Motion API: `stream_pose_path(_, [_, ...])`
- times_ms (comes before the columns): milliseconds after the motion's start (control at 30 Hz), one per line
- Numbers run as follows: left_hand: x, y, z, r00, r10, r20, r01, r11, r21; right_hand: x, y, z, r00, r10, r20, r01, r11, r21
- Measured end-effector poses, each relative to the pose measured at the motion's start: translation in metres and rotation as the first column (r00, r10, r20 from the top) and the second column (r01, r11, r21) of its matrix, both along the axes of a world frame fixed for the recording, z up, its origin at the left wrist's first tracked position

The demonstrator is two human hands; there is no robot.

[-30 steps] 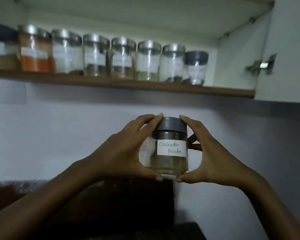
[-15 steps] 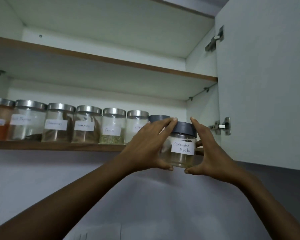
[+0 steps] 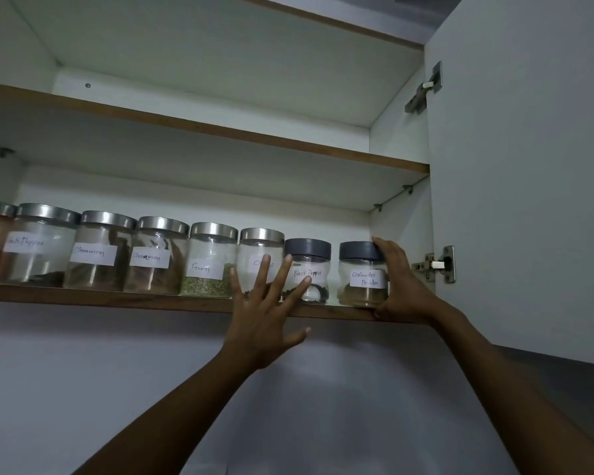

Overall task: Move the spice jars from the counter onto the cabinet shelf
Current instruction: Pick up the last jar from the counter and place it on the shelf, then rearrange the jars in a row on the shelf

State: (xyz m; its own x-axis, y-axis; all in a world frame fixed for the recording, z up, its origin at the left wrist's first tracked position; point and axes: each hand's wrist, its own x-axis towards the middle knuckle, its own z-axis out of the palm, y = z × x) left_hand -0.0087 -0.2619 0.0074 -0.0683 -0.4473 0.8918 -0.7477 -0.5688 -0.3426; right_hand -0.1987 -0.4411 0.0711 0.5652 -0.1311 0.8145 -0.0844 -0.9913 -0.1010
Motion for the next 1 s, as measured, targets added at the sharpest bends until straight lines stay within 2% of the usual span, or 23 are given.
stream_pose_path(200, [0.005, -0.002, -0.003, 0.999, 0.001, 0.046, 0.000, 1.000, -0.005, 0.019, -0.001, 0.003, 0.989, 0.146, -0.020, -0.140, 0.975, 0.173])
stream_pose_path(300, [0.007, -0.002, -0.004, 0.997, 0.005, 0.074, -0.005, 1.000, 0.002, 0.027, 0.003, 0.001, 0.990, 0.139, 0.030, -0.142, 0.970, 0.197])
stream_pose_path(400, [0.008, -0.001, -0.004, 0.996, 0.019, 0.086, -0.022, 0.999, 0.025, 0.025, 0.005, -0.001, 0.991, 0.130, 0.000, -0.127, 0.964, 0.235])
stream_pose_path(467, [0.007, 0.004, -0.004, 0.996, 0.003, 0.087, -0.008, 0.998, 0.057, 0.020, 0.010, -0.003, 1.000, 0.021, -0.022, -0.015, 0.971, 0.239])
stream_pose_path(533, [0.008, 0.016, -0.001, 0.994, -0.021, 0.109, 0.012, 0.996, 0.083, 0.018, 0.019, -0.008, 0.985, -0.173, 0.017, 0.168, 0.971, 0.168])
stream_pose_path(600, [0.013, 0.037, 0.001, 0.988, -0.035, 0.153, 0.021, 0.996, 0.092, 0.020, 0.037, -0.014, 0.945, -0.292, 0.144, 0.291, 0.956, 0.027])
stream_pose_path(667, [0.024, 0.068, 0.004, 0.981, -0.035, 0.191, 0.016, 0.994, 0.104, 0.027, 0.057, -0.020, 0.917, -0.297, 0.266, 0.338, 0.934, -0.120])
stream_pose_path(767, [0.049, 0.120, 0.005, 0.979, 0.004, 0.204, -0.031, 0.991, 0.129, 0.049, 0.090, -0.026, 0.907, -0.268, 0.323, 0.364, 0.886, -0.286])
stream_pose_path(1000, [0.104, 0.258, 0.008, 0.976, 0.204, 0.080, -0.211, 0.972, 0.101, 0.122, 0.186, -0.038, 0.936, -0.162, 0.311, 0.275, 0.890, -0.363])
